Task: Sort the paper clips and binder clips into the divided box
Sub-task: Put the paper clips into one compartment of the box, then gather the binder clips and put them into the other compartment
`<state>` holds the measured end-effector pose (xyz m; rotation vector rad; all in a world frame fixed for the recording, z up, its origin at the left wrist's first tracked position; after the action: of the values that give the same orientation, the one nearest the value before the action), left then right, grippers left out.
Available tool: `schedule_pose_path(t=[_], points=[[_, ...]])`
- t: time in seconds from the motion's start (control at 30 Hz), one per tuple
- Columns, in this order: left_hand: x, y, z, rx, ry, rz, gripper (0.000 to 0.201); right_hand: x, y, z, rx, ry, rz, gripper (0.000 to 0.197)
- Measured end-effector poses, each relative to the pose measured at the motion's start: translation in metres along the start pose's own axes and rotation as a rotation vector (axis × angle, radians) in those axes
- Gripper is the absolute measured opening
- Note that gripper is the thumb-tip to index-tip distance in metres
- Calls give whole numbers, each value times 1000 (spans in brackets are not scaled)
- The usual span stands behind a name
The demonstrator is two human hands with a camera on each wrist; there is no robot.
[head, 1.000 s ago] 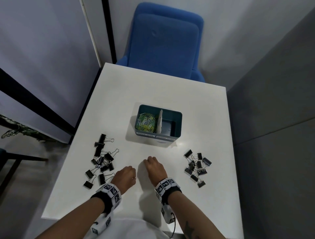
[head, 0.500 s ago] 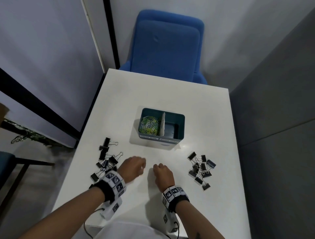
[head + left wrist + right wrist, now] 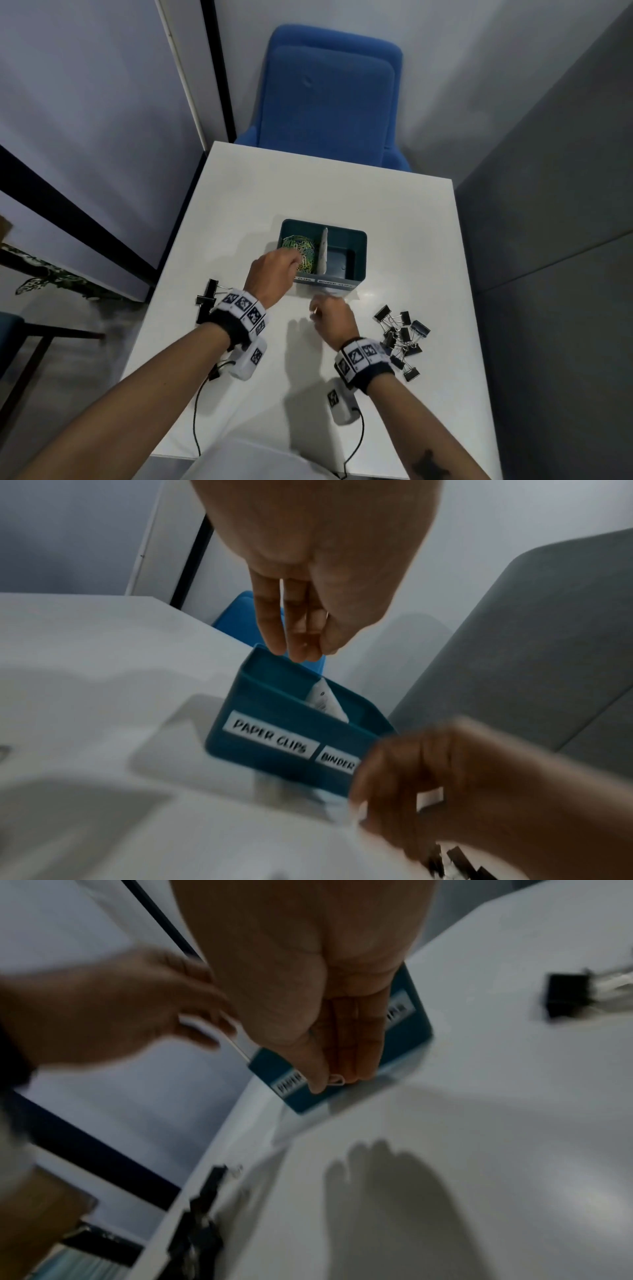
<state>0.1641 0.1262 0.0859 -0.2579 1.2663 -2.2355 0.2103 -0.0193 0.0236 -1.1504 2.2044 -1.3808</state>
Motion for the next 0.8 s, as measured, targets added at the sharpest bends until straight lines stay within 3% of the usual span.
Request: schedule_pose_path(t=[0.13, 0.23, 0.4, 0.47, 0.57, 0.7, 0.8], points=[[39, 11, -23, -24, -54, -17, 10, -44, -47, -24, -98, -87, 196, 18], [61, 27, -37, -30, -68, -106, 14, -66, -68, -33, -203, -53, 265, 7], [74, 24, -69, -136, -63, -72, 9, -58, -71, -15, -162, 26, 349, 22], [75, 17, -89, -173, -71, -17, 16, -41, -71, 15, -143, 137, 380, 17], [73, 4, -126, -177, -220, 9, 20, -13, -72, 83, -86, 334, 399, 13], [74, 1, -166, -289, -438, -92, 41, 12, -62, 169, 97, 635, 215, 39], [84, 18, -182, -287, -624, -282, 71, 31, -49, 205, 122, 813, 60, 64]])
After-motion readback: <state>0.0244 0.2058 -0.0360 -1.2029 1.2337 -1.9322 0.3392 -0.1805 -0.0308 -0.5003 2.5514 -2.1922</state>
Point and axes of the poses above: each hand's wrist, its own x-axis away from the middle knuckle, its own y-axis out of the palm, z = x × y, the point moved 6 cm from there along -x, towards the middle knuckle, and after that the axes turned 5 degrees about z, right-handed, at the moved point
